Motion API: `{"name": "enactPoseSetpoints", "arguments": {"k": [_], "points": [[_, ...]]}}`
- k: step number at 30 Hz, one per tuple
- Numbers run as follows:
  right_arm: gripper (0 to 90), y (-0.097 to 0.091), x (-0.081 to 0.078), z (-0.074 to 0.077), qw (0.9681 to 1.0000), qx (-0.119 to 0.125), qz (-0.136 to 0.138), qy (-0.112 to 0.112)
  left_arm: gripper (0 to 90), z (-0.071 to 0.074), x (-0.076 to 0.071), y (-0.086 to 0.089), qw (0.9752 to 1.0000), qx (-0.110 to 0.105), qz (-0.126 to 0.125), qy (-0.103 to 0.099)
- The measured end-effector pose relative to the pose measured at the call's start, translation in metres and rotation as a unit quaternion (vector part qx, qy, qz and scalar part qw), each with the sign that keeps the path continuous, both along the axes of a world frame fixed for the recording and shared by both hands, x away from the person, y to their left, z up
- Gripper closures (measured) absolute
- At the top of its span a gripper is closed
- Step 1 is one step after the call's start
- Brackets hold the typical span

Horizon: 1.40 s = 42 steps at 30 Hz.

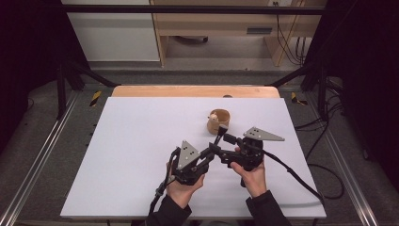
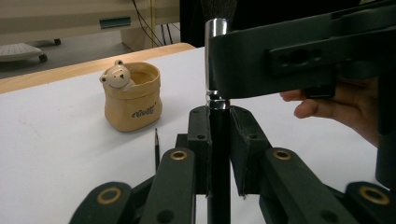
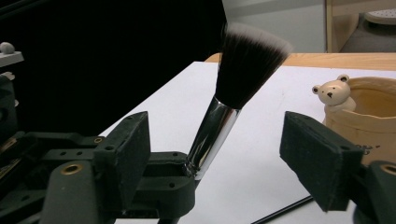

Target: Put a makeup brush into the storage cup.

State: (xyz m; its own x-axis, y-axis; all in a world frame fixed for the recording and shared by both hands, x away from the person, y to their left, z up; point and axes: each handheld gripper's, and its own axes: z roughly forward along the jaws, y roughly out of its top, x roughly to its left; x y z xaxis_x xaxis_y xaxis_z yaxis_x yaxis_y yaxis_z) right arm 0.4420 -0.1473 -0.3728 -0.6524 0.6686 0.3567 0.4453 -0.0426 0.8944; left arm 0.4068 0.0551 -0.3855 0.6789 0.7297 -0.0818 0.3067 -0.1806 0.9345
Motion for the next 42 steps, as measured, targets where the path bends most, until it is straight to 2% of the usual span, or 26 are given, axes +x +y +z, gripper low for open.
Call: {"name": "enactPoseSetpoints", "arguments": {"k": [8,18,23,31,37,42], "points": [[38.4,-0.0007,0.0012,-0.0014,0.9999,0.005,0.006,0.009,78.9,-0.0011,-0.0027,-0.0039,1.0000,-0.002,-0.003,-0.001],[57.4,-0.0034,0.0023,-0.0019,0.9988,0.033,0.013,0.034,78.9,-0.0022,-0.0039,-0.0064,1.0000,-0.002,-0.004,-0.001],[65.1,-0.0051,0.0033,-0.0026,0.9983,0.038,0.014,0.042,78.9,-0.0023,-0.0039,-0.0063,1.0000,-0.004,-0.004,-0.001],[72.0,-0.0053,0.0031,-0.0026,0.9978,0.040,0.016,0.049,78.9,-0.0022,-0.0048,-0.0069,1.0000,-0.005,-0.004,-0.002],[76.8,-0.0068,0.0036,-0.0032,0.9969,0.050,0.029,0.054,78.8,-0.0029,-0.0048,-0.0081,1.0000,-0.005,-0.005,0.000],[77.2,-0.0068,0.0029,-0.0030,0.9969,0.050,0.032,0.052,78.7,-0.0026,-0.0047,-0.0075,1.0000,-0.004,-0.008,-0.001]]}}
